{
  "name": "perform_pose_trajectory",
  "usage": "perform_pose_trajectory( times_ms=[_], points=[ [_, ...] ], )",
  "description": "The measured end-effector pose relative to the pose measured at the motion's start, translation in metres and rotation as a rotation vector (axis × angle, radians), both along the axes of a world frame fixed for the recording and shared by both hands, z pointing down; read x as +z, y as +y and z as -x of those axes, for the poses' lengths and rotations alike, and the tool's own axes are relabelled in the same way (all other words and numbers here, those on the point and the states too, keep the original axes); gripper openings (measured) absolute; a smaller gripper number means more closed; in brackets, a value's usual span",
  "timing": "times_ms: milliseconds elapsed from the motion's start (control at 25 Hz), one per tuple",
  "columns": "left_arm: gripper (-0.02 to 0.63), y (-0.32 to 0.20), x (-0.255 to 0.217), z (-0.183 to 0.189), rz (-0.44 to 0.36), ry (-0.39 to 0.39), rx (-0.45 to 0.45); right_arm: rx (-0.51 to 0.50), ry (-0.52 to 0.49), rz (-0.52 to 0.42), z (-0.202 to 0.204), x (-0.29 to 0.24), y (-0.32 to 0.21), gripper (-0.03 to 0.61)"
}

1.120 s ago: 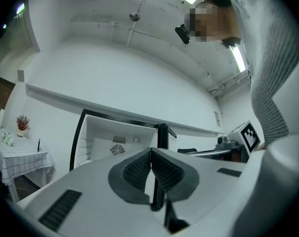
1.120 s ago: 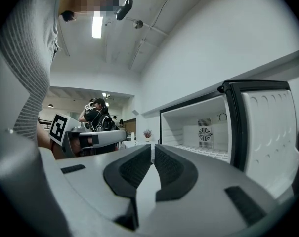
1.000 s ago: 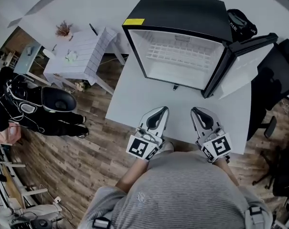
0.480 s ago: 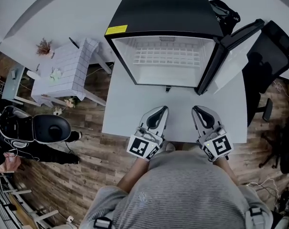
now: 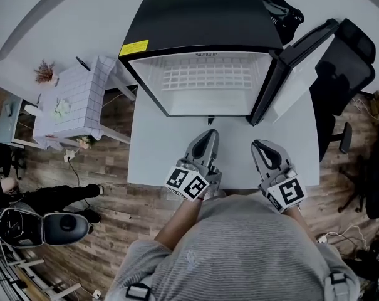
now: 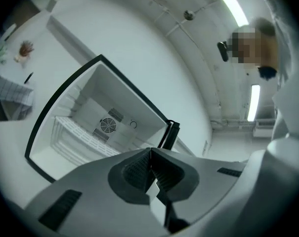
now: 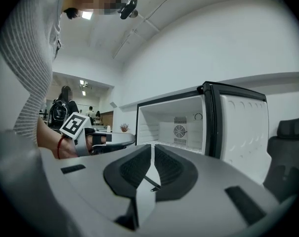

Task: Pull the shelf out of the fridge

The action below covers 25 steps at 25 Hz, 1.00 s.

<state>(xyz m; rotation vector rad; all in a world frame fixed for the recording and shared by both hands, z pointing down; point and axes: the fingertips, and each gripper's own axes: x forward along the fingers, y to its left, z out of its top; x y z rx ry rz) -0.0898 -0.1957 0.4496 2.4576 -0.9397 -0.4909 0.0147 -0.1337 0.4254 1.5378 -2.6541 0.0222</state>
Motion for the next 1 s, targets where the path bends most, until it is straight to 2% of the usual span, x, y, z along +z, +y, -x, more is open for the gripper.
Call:
perform_pose_trajectory(
  times_ms=[120, 280, 360, 400, 560, 640, 760, 1000],
  points=[
    [0.012, -0.029, 0.01, 0.008, 0.148, 0.177, -0.057, -0.015, 0.01, 0.005, -0.003, 0.001, -0.01, 0.015],
    [0.012, -0.058, 0.023, 0.01, 0.33, 0.442, -0.074, -0.051, 0.016, -0.011, 0.0, -0.003, -0.024, 0.015],
    [0.012, -0.067, 0.032, 0.009, 0.413, 0.539, -0.083, -0.06, 0.02, -0.011, 0.002, -0.003, -0.031, 0.015],
    [0.012, -0.073, 0.032, 0.009, 0.424, 0.568, -0.083, -0.063, 0.018, -0.011, 0.003, -0.003, -0.034, 0.015],
    [0.015, -0.093, 0.04, 0.007, 0.465, 0.662, -0.082, -0.06, 0.008, -0.004, 0.001, -0.003, -0.041, 0.015],
    [0.037, -0.104, 0.052, 0.01, 0.477, 0.647, -0.103, -0.061, -0.002, 0.002, 0.001, -0.002, -0.041, 0.015],
    [0.107, -0.118, 0.067, 0.01, 0.508, 0.649, -0.128, -0.056, 0.003, 0.011, -0.001, 0.002, -0.041, 0.015],
    [0.161, -0.146, 0.093, 0.005, 0.586, 0.69, -0.172, -0.042, 0.017, 0.018, -0.008, 0.003, -0.042, 0.015]
  ],
)
